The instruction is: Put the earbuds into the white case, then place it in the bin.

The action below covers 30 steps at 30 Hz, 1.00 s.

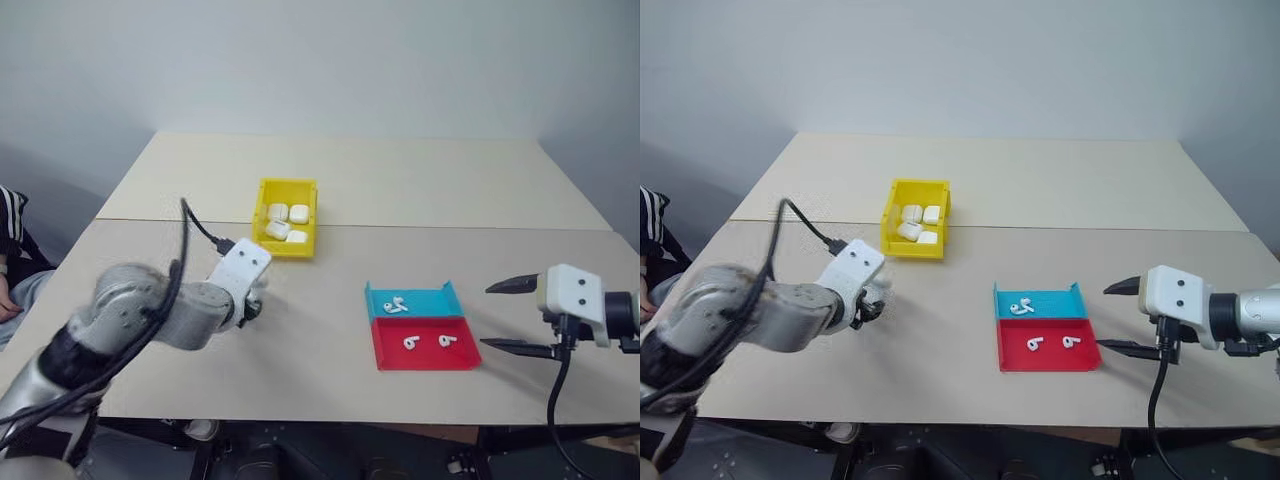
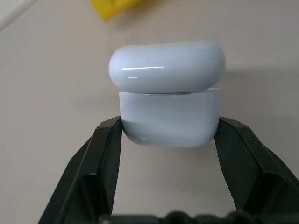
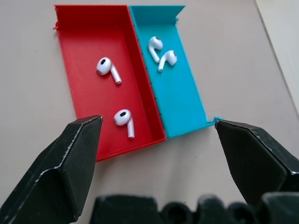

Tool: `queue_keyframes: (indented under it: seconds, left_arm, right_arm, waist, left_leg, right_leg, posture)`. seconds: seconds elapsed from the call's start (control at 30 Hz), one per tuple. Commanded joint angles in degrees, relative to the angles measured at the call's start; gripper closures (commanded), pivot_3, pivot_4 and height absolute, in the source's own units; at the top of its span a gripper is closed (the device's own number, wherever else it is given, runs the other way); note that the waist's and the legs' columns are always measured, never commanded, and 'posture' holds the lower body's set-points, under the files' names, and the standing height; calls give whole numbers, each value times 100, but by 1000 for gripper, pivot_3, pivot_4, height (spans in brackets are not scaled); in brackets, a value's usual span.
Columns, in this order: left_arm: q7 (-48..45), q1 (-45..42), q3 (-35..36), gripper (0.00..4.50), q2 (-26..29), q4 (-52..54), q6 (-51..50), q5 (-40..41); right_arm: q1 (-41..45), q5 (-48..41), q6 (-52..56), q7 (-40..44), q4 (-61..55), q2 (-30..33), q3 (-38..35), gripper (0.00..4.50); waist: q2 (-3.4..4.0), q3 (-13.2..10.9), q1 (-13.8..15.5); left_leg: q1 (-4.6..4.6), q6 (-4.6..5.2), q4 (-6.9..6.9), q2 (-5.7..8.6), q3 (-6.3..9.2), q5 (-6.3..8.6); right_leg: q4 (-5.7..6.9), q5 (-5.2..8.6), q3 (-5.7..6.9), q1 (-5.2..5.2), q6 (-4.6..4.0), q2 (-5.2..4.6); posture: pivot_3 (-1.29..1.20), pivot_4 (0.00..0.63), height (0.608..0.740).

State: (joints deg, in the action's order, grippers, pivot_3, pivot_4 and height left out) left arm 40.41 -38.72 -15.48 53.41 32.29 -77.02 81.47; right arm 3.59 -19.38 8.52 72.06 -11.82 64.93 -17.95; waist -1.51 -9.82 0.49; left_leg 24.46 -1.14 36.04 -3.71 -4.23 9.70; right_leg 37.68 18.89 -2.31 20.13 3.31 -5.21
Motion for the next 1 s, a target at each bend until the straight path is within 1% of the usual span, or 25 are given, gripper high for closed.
queue_keyframes:
  seconds: [0.03, 0.1, 0.13, 0.17, 0.2, 0.23, 0.3, 0.37, 0.43, 0.5, 0.6, 0.67, 0.73, 0.83, 0.9, 1.0]
  left_arm:
    - [-1453, 571, 258, 1751, 352, 1029, 969, -1370]
    - [-2610, 1575, -17, 1751, 647, 1361, 3295, -3575]
    - [-3025, 1999, -113, 1751, 638, 1348, 4234, -4399]
    - [-3315, 2252, -224, 1751, 553, 1201, 4865, -4974]
    - [-3534, 2419, -249, 1751, 428, 1023, 5251, -5314]
    - [-3894, 2559, -287, 1751, 196, 740, 5880, -5615]
    - [-4445, 2835, -319, 1751, -555, 35, 7601, -6189]
    - [-4990, 2988, -297, 1751, -1164, -540, 8666, -6389]
    - [-5471, 3049, -239, 1751, -1748, -1117, 9518, -6407]
    - [-6011, 3093, -207, 1751, -2098, -1525, 9955, -6265]
    - [-6801, 3130, -186, 1751, -2371, -1943, 10401, -6036]
    - [-7206, 3171, -148, 1751, -2416, -1991, 10339, -5828]
    - [-7698, 3229, -93, 1751, -2410, -2027, 10432, -5610]
    - [-8173, 3347, 38, 1751, -2379, -1994, 10351, -5399]
    - [-8388, 3451, 115, 1751, -2399, -1941, 10297, -5312]
    - [-8571, 3562, 187, 1751, -2510, -1917, 10305, -5365]
  right_arm:
    - [217, -136, -193, 57, -85, 71, -225, 0]
    - [405, -148, -199, 162, -120, 163, -131, 0]
    - [494, -144, -159, 222, -158, 229, -67, 0]
    - [596, -205, -16, 345, -188, 325, 26, 0]
    - [671, -246, 87, 431, -193, 388, 98, 0]
    - [726, -284, 76, 535, -274, 446, 154, 0]
    - [857, -367, 279, 627, -515, 577, 323, 0]
    - [958, -285, 267, 683, -696, 662, 511, 0]
    - [1088, -139, 297, 659, -860, 723, 744, 0]
    - [1253, 31, 392, 592, -1016, 771, 1014, 0]
    - [1498, 251, 658, 603, -1180, 887, 1404, 0]
    - [1661, 414, 852, 632, -1248, 965, 1662, 0]
    - [1906, 459, 1290, 655, -1359, 997, 1936, 0]
    - [2283, 583, 1878, 685, -1537, 968, 2357, 0]
    - [2448, 700, 2004, 761, -1600, 939, 2598, 0]
    - [2617, 1088, 1957, 771, -1585, 859, 3011, 613]
  waist:
    - [1, 0, 6]
    - [4, 2, -1]
    - [4, 2, -7]
    - [4, 2, 6]
    - [4, 2, 11]
    - [5, 3, 35]
    - [14, 7, 79]
    - [13, 11, 78]
    - [17, 13, 57]
    - [18, 14, 36]
    - [22, 16, 15]
    - [25, 17, 5]
    - [29, 20, -3]
    - [34, 22, -19]
    - [34, 23, -21]
    - [34, 23, -26]
  left_leg:
    - [-3, -1, -4, 0, -3, 0]
    - [-7, -3, -10, 0, -14, -1]
    - [-12, -3, -13, 0, -22, 0]
    - [-10, -3, -16, -3, -26, 0]
    - [-10, -4, -16, -3, -30, 0]
    - [-10, -3, -16, -3, -33, 0]
    - [-8, 7, -14, -4, -28, 6]
    - [-4, 57, -12, -6, -32, 35]
    - [8, 67, -8, -10, -33, 42]
    - [18, 71, -1, -11, -36, 43]
    - [21, 73, 2, -12, -38, 44]
    - [21, 74, 4, -13, -42, 45]
    - [21, 77, 6, -15, -43, 46]
    - [19, 79, 7, -17, -41, 48]
    - [19, 80, 8, -17, -41, 48]
    - [20, 86, 12, -17, -42, 52]
  right_leg:
    - [-3, 0, -1, -1, 0, 0]
    - [-9, 0, -1, -1, 0, -1]
    - [-11, 0, -3, -5, -1, -1]
    - [-17, -1, -3, -1, -4, 0]
    - [-18, -2, -3, -2, -5, 0]
    - [-19, -2, -3, 0, -5, -1]
    - [-26, -3, 4, -7, -8, -3]
    - [-36, -5, 1, -9, -10, -4]
    - [-45, -9, 0, -4, -8, -3]
    - [-48, -11, -2, 1, -5, -4]
    - [-48, -11, -2, 5, -4, -3]
    - [-47, -11, -4, 7, -3, -3]
    - [-46, -12, -5, 8, -2, -3]
    - [-39, -12, -5, 10, -1, -1]
    - [-35, -12, -5, 12, -1, -2]
    - [-35, -12, -5, 11, -1, -2]
  posture:
    - [0, 150, 740]
    - [0, 150, 740]
    - [0, 150, 740]
    - [0, 150, 740]
    - [0, 150, 740]
    - [0, 150, 740]
    - [0, 150, 740]
    - [0, 150, 740]
    - [0, 150, 740]
    - [0, 150, 740]
    - [0, 150, 740]
    - [0, 150, 740]
    - [0, 150, 740]
    - [0, 150, 740]
    - [0, 150, 740]
    - [0, 150, 740]
